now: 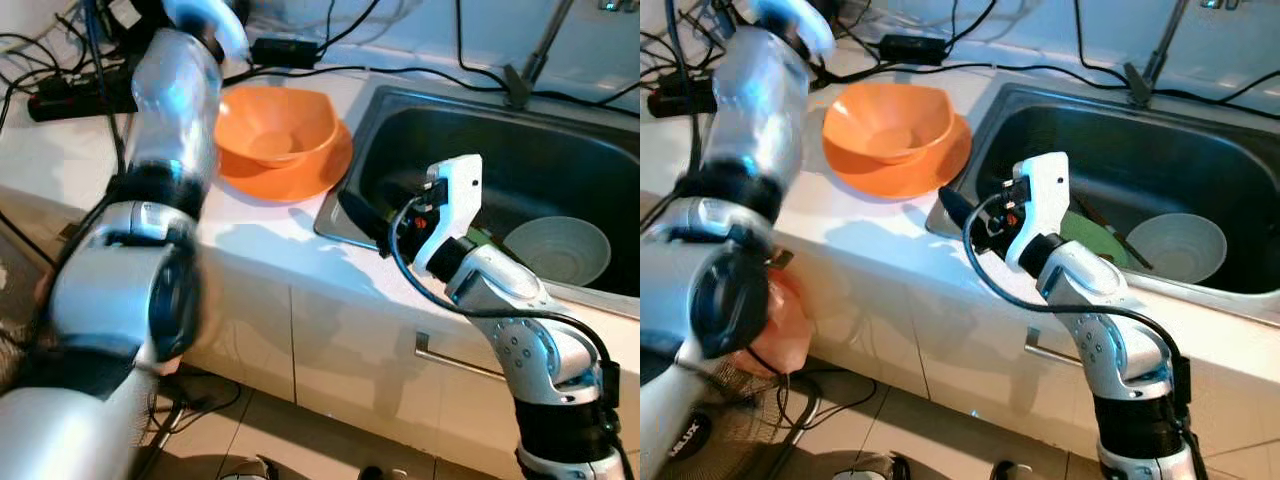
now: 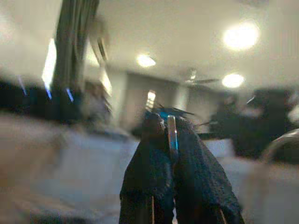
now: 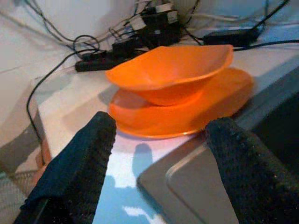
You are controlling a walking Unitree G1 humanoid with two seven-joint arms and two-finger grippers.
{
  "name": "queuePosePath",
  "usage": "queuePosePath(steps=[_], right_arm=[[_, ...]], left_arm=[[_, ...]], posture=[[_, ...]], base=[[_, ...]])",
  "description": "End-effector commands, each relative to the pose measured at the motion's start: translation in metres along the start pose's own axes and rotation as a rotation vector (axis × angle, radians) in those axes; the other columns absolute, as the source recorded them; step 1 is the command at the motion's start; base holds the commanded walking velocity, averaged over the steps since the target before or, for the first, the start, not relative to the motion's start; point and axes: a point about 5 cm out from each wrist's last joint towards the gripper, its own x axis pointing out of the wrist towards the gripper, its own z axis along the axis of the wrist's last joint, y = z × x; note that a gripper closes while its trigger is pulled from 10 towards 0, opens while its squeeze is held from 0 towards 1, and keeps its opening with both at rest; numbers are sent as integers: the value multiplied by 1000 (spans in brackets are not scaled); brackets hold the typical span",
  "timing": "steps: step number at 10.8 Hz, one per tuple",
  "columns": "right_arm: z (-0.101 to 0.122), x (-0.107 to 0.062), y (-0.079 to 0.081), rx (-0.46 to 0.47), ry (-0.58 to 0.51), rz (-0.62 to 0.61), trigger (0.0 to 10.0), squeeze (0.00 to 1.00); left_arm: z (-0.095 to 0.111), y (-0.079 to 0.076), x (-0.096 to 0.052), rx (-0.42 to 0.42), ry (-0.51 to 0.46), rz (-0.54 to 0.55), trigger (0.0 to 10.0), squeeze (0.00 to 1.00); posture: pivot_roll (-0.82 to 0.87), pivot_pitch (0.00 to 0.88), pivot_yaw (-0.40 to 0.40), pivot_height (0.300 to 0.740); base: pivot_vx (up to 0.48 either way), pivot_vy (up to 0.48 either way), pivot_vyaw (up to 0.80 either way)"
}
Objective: Kitchen organization
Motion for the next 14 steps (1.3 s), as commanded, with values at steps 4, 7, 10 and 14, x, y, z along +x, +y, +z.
queuePosePath(steps=[4,7,10,14], right_arm=[[8,10,-10,70,-73,-96,10000,0],[20,17,-23,207,-173,-194,10000,0],[27,29,-17,320,-233,-159,10000,0],[38,37,-15,407,-297,-119,10000,0]], left_arm=[[-49,-3,-28,-868,84,8,0,0],[-83,-23,-59,-1153,195,-56,0,0],[-111,-37,-83,-1239,288,-32,0,0],[-110,-48,-87,-1269,311,-57,0,0]], posture=[[90,75,13,740],[88,76,16,740],[95,79,16,740],[91,81,13,740]], base=[[0,0,0],[0,0,0],[0,0,0],[0,0,0]])
